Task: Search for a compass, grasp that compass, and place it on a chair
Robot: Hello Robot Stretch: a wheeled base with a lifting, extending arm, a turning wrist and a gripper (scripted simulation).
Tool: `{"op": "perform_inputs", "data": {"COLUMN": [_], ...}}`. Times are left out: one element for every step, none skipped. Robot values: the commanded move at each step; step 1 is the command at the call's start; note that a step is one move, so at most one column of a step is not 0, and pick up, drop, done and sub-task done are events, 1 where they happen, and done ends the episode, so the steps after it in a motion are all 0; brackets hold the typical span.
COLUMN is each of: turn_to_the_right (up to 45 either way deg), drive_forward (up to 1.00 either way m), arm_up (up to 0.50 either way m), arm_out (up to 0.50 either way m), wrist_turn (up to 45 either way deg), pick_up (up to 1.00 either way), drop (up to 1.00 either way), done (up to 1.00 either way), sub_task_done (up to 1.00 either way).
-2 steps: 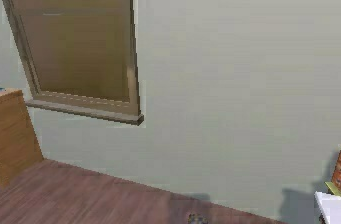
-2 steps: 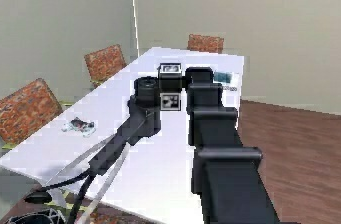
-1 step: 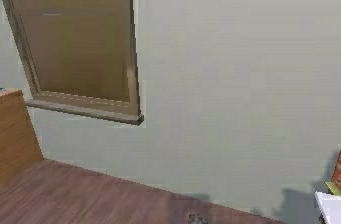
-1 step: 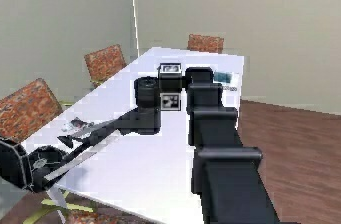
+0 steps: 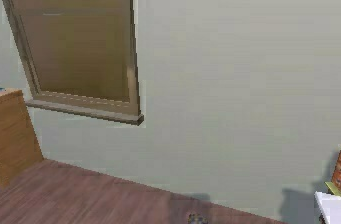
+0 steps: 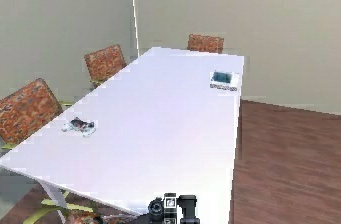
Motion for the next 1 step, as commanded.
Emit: {"op": "perform_inputs", "data": {"turn_to_the_right": [0.0], "drive_forward": [0.00], "arm_up": [-0.32], "arm_out": [0.00], "wrist_turn": [0.0], "pick_up": [0.00], "drop": [0.00], "done": [0.00], "sub_task_done": [0.00]}}
